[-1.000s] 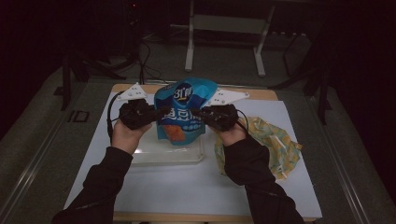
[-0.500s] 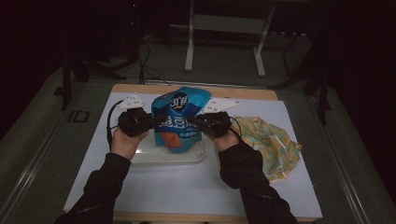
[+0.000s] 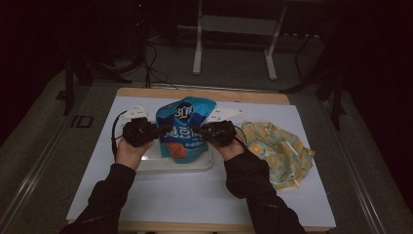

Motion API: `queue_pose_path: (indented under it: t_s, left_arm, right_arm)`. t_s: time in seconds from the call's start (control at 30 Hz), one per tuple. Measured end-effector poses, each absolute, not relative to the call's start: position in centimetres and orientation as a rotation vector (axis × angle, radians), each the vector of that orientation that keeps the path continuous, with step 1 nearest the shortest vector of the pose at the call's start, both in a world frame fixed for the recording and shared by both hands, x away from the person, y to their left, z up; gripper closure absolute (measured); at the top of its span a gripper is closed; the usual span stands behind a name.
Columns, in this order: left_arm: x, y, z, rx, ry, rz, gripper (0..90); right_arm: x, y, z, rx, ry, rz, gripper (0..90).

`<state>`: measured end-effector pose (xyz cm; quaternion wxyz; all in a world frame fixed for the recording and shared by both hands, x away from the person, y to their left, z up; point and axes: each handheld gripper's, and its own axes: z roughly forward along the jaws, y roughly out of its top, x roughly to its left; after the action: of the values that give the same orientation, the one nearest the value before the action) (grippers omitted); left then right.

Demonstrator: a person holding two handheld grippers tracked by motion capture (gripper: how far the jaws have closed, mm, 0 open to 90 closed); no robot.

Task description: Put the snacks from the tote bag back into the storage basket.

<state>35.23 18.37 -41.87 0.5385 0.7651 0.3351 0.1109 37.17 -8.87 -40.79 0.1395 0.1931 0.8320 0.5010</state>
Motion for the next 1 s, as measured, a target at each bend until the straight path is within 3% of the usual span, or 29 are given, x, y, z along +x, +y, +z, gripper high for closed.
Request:
queue_pose_path:
  t_s: [0.67, 1.0]
  left_arm:
    - [35.3, 18.4, -43.7, 1.805, 0.782, 0.274, 88.8]
    - [34.9, 18.0, -43.5, 1.831, 0.78, 0.294, 84.2]
  right_arm:
    - [37.5, -9.0, -42.4, 0.574, 2.417, 1.448, 89.0]
    - [37.5, -9.5, -42.6, 0.59, 2.427, 1.454, 87.2]
